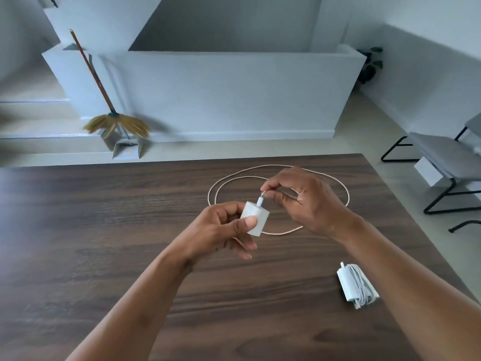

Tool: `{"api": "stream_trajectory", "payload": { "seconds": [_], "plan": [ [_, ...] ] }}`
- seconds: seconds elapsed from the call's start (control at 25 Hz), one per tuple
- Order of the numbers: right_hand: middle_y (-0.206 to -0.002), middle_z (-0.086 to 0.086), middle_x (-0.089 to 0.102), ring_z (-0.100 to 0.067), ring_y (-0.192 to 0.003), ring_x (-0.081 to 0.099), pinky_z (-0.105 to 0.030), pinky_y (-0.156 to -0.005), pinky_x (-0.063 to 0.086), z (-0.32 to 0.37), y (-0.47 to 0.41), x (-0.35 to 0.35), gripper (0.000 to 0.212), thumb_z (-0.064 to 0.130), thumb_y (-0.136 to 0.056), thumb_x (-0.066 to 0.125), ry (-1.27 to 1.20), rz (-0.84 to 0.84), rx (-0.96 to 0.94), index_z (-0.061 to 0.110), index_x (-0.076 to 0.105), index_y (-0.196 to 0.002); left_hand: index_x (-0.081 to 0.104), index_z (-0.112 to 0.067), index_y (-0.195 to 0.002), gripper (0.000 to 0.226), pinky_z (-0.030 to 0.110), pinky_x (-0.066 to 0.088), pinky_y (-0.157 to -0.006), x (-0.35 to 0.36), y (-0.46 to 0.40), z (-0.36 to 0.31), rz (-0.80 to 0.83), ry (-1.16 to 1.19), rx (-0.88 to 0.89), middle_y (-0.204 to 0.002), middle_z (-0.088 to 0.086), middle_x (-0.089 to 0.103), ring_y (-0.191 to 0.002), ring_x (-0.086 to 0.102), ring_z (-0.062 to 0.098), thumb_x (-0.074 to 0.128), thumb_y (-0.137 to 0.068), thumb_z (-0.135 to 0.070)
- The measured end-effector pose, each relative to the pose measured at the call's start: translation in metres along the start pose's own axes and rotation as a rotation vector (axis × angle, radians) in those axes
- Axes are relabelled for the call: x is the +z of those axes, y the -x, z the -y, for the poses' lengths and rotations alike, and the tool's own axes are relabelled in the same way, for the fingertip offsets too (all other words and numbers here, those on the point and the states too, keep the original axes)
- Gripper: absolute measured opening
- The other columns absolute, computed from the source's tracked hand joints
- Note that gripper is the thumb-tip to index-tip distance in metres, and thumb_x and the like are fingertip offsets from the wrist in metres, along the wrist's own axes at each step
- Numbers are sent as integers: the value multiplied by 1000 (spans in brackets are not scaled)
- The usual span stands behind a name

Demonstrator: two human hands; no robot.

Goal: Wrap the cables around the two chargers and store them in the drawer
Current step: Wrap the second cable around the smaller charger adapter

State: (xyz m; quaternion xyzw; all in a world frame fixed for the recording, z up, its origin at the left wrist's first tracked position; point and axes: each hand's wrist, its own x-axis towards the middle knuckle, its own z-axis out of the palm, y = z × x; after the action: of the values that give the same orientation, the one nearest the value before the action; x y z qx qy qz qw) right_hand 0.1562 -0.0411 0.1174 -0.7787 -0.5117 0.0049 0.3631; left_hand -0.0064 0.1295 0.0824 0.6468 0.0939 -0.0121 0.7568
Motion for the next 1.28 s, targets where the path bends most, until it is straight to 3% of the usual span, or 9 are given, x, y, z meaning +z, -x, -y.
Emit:
{"api": "stream_trajectory", "payload": {
  "seconds": [0.16,0.32,0.44,0.52,0.72,0.84,1.08,1.16,1.28],
  "plan": [
    [-100,13,77,-5,-99,71,-14,-87,52,11,9,-15,11,20,-92,77,-162,-55,2,18,81,-102,76,-6,-108,27,30,58,-68,19,25,-16,-33,85,46,-92,14,72,-75,65,20,75,-87,-23],
    [-95,8,78,-5,-92,74,-21,-84,57,0,24,-14,16,14,-95,74,-350,-145,119,20,81,-108,77,-1,-104,21,36,65,-73,46,44,-40,-56,218,91,-95,20,76,-77,73,25,68,-85,-6],
    [-80,12,73,-2,-71,69,-18,-70,53,-1,46,3,24,12,-97,71,-417,-94,160,34,79,-103,76,-1,-107,25,42,66,-81,61,44,-49,-222,204,201,-102,20,79,-85,76,28,72,-84,-10],
    [-78,14,72,-3,-70,67,-16,-67,49,5,64,13,25,14,-96,72,-385,-58,137,38,79,-102,76,-2,-113,33,44,61,-88,65,37,-45,-386,113,256,-108,18,80,-93,75,29,76,-83,-18],
    [-75,4,66,-14,-70,60,-26,-65,48,21,90,6,18,19,-98,69,-313,2,13,28,79,-110,78,-6,-112,40,36,56,-82,82,28,-32,-591,165,253,-100,14,80,-89,67,28,82,-80,-30],
    [-69,3,56,-17,-66,53,-32,-62,46,32,94,-11,16,26,-102,63,-266,101,-79,20,75,-95,79,-6,-106,39,36,55,-77,88,26,-21,-684,193,249,-92,15,78,-80,64,28,88,-79,-31],
    [-68,-4,59,-8,-59,46,-21,-57,38,57,84,-50,24,28,-99,67,-241,228,-59,14,70,-79,78,-8,-104,22,33,59,-73,93,28,-18,-728,17,268,-91,14,81,-72,67,20,81,-88,-23],
    [-68,-3,62,-5,-57,45,-27,-55,41,63,70,-68,19,30,-97,70,-238,228,-28,20,73,-81,78,-8,-101,19,33,59,-69,90,32,-18,-691,-32,280,-89,15,81,-72,68,21,82,-87,-20],
    [-71,1,69,-13,-61,57,-39,-62,51,62,42,-86,13,31,-96,71,-175,224,-50,25,75,-86,78,-4,-97,16,32,59,-64,91,40,-21,-616,-72,276,-84,17,79,-67,69,19,81,-84,-14]
  ]
}}
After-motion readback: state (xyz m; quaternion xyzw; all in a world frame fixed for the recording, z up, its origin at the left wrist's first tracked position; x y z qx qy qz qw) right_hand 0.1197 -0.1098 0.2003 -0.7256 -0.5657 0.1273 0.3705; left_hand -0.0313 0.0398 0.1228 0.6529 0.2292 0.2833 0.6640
